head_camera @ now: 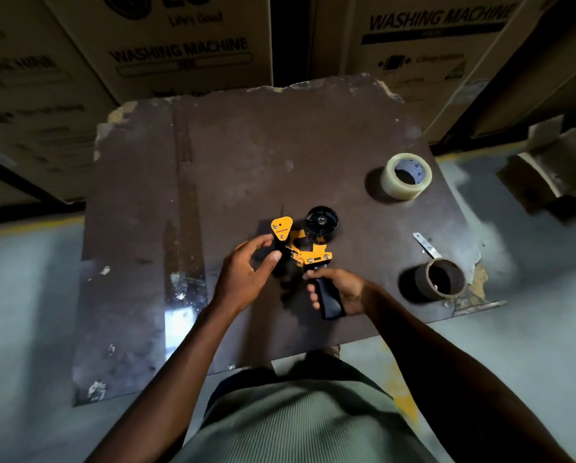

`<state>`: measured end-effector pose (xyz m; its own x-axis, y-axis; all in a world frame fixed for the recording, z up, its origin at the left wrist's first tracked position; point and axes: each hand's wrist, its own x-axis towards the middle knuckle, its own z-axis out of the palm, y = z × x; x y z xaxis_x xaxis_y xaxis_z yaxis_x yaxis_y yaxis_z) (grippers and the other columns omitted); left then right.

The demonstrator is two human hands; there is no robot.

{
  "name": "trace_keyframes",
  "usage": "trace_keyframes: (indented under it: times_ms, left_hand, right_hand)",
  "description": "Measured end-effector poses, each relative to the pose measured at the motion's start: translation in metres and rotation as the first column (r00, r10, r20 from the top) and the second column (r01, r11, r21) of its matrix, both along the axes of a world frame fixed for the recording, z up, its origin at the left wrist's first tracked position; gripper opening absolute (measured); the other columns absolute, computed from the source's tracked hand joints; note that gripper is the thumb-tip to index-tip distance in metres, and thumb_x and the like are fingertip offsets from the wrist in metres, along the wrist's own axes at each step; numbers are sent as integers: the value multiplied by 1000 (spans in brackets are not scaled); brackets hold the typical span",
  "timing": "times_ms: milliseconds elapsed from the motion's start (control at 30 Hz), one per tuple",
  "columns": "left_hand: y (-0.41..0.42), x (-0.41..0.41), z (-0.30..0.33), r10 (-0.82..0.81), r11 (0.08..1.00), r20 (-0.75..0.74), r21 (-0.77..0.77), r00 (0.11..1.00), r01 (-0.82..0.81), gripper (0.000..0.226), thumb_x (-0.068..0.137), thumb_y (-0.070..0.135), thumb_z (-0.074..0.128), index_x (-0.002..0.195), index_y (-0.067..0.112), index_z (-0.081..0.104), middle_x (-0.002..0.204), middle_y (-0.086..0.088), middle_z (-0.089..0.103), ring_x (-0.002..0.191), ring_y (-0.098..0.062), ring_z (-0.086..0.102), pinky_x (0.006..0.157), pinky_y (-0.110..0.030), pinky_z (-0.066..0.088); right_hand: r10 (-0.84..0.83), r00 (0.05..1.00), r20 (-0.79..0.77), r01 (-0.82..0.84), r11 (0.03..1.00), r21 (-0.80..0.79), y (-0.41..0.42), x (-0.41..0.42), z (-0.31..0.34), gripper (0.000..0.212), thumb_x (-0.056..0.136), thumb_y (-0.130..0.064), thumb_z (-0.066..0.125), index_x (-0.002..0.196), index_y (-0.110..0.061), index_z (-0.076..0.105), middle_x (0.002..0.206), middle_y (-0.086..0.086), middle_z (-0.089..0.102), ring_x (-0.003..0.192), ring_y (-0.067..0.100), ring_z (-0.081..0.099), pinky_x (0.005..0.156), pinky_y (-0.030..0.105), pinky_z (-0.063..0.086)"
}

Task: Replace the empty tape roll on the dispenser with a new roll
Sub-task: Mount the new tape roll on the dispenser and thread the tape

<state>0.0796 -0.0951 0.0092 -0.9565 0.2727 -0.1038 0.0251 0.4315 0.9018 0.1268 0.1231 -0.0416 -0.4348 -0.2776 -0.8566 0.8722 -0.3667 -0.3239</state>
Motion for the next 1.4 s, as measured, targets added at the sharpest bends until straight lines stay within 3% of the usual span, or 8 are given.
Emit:
trace_keyframes:
  times_ms: [233,433,600,767,833,933,1100,1400]
  left_hand:
    - [-12,0,1,97,991,96,84,991,-105,48,78,55,65,118,28,67,113,9,72,108,-1,66,97,-25,49]
    - [13,-3,29,213,964,86,143,973,-223,25,82,43,65,103,31,69,91,16,72,81,8,63,79,-19,51]
    - [50,-6,58,316,925,3,222,949,-308,14,90,19,70,93,33,71,79,24,73,76,10,64,70,-10,49]
    - [81,-4,101,352,875,-6,357,936,-327,3,87,23,73,87,21,71,70,20,71,66,6,60,63,-14,48]
    - [88,-4,117,353,846,17,422,935,-327,10,86,26,74,90,17,72,73,16,73,68,4,63,66,-19,51]
    - [94,-10,130,363,809,82,467,928,-357,37,76,48,79,92,15,71,79,7,75,76,-6,67,78,-40,58]
    - [97,-21,134,323,800,185,471,928,-372,60,61,64,81,93,15,68,90,-4,77,90,-19,73,89,-48,58]
    - [108,-25,140,252,673,330,616,910,-409,25,86,25,75,100,6,65,91,-11,75,91,-27,65,91,-43,53]
  right_hand:
    - [-85,993,-76,91,993,76,-10,4,0,22,90,-27,59,68,-20,58,56,-4,46,43,11,42,44,26,40]
    - [-151,957,-248,168,984,50,-6,-2,48,14,89,-16,55,76,-18,58,56,0,43,43,14,39,43,27,37]
    - [-165,916,-366,198,979,54,4,-7,105,22,93,-9,53,72,-14,53,54,4,43,41,17,38,42,26,35]
    - [-127,882,-453,170,984,55,16,-11,146,32,93,-10,57,62,-18,59,56,7,43,43,19,38,47,29,35]
    - [-122,871,-477,164,985,48,20,-14,159,31,93,-10,57,62,-18,57,56,6,43,43,19,38,48,29,35]
    - [-111,855,-507,160,986,53,24,-16,172,30,93,-10,58,64,-17,54,56,6,43,43,18,37,47,29,36]
    - [-93,837,-539,148,987,61,28,-21,183,30,93,-9,58,64,-18,60,55,5,44,43,18,38,47,30,36]
    - [-39,820,-572,141,981,135,33,-29,184,24,89,-12,63,66,-19,65,57,6,49,44,19,42,49,31,38]
